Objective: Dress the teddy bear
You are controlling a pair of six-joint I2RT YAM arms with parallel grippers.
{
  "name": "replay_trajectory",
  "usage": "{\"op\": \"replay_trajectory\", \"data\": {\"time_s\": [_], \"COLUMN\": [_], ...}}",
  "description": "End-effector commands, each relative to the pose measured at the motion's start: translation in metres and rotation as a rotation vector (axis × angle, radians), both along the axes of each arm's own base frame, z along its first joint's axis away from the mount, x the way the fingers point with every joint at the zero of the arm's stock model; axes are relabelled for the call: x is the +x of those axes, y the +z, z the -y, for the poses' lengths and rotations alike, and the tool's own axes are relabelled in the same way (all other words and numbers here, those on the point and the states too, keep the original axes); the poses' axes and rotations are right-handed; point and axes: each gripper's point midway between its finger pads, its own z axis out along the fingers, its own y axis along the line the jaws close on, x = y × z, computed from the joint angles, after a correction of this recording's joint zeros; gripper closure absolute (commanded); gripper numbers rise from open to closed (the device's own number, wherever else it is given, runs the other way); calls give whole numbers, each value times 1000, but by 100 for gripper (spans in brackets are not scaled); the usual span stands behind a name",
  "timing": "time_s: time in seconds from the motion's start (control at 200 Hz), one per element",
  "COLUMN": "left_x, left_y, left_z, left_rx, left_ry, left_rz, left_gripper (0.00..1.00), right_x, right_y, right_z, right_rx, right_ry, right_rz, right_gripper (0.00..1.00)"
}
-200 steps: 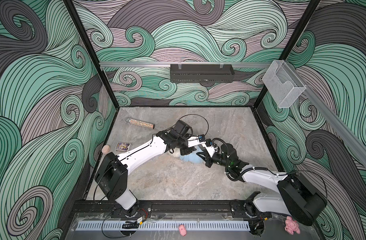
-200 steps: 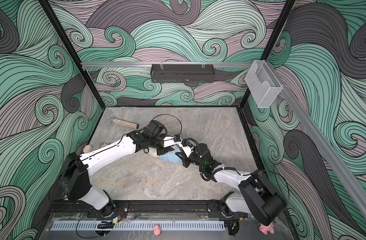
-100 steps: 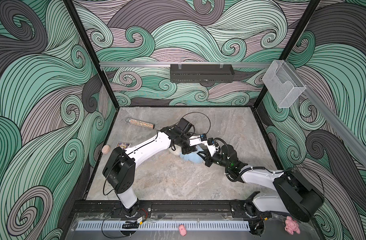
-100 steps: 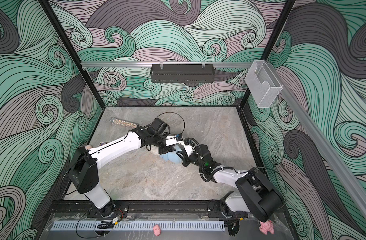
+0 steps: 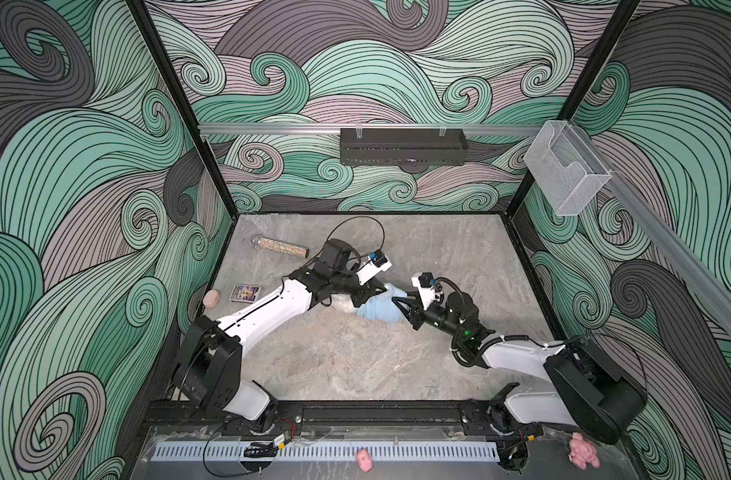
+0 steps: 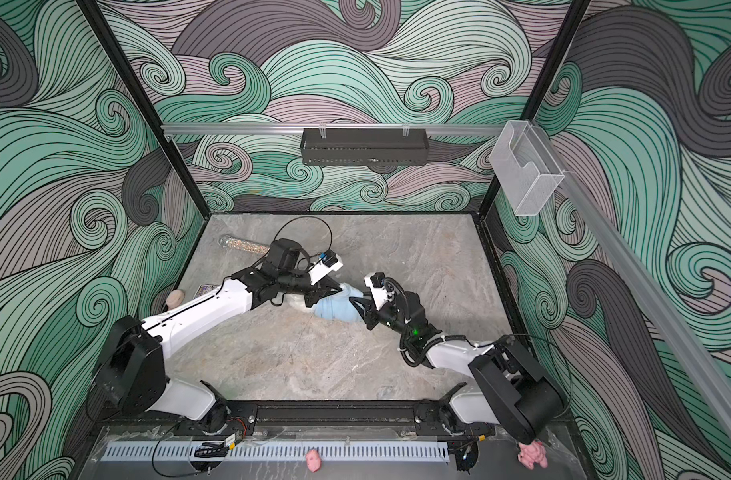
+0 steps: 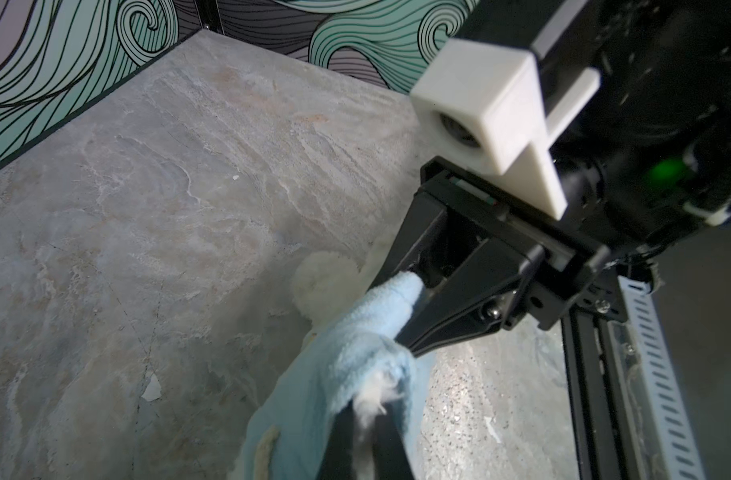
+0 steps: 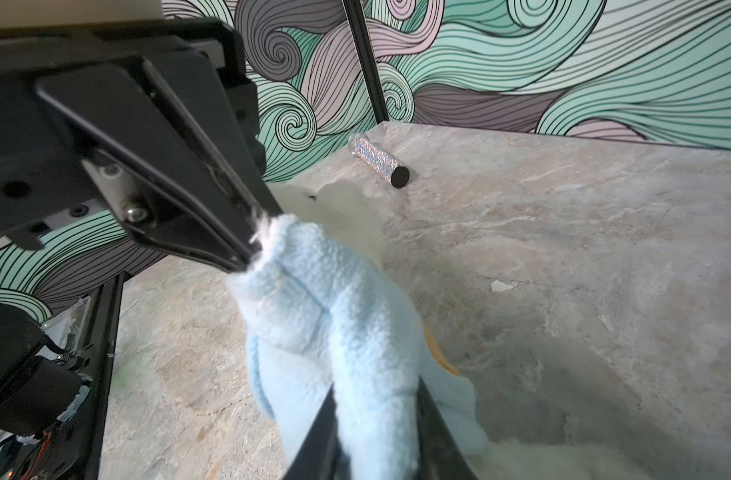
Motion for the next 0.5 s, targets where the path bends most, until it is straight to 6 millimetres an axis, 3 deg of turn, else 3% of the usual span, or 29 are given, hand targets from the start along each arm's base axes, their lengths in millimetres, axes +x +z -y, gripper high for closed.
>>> {"op": "replay_trajectory", "data": {"time_s": [0.0, 0.305, 0.495], "left_x": [-10, 2, 0], "left_y": [59, 93, 70], "left_z": [12, -9, -17], "left_rx": [-205, -414, -445], "left_ry": [-43, 133, 182], "left_rz": [16, -32, -131], "left_gripper": [100, 100, 100], "right_x": [9, 19, 19], "right_y": [1, -17, -21], "right_z": [9, 28, 34], "right_rx": [-12, -79, -96], "right_ry": [-61, -193, -223], "right_rz": [20, -91, -115], "right_gripper": [74, 92, 98]}}
